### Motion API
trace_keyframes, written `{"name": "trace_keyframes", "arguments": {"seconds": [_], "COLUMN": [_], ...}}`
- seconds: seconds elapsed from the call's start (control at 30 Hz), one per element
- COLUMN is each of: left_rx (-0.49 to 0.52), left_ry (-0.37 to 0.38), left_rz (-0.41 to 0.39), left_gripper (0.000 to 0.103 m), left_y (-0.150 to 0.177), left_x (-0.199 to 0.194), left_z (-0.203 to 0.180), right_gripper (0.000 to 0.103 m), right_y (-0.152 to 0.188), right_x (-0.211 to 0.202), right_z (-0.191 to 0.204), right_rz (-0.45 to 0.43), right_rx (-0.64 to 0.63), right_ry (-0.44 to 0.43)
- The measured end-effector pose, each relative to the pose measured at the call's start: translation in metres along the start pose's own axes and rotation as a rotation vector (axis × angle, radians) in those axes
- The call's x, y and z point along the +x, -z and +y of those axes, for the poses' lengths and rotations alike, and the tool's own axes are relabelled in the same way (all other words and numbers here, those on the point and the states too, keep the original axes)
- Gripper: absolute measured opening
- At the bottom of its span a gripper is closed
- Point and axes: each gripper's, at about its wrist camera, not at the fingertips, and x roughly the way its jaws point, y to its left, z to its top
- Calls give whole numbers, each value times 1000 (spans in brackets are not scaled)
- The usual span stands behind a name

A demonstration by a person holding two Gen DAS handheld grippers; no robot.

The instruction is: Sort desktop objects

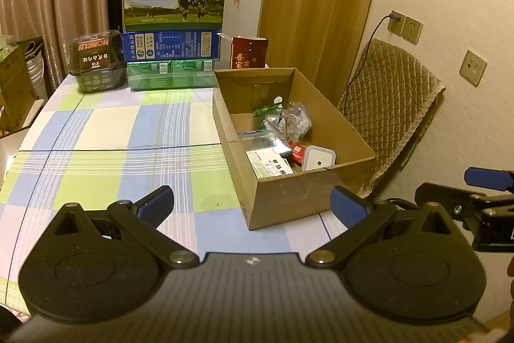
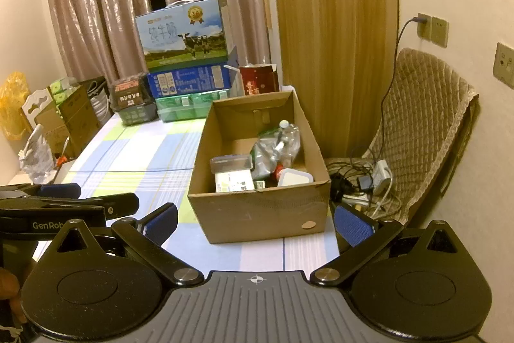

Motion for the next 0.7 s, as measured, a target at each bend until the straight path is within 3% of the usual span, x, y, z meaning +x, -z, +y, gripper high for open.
{"name": "trace_keyframes", "arguments": {"seconds": [0.53, 0.7], "left_rx": [5, 2], "left_ry": [16, 42], "left_rz": [23, -3], "left_gripper": [102, 102], "left_y": [0, 0], "left_x": [10, 7], "left_z": [-1, 0], "right_gripper": [101, 101], "right_y": [3, 5], "right_x": [6, 6], "right_z": [-7, -6], "right_rz": [10, 15], "right_rx": [17, 18], "right_ry": [-1, 2]}}
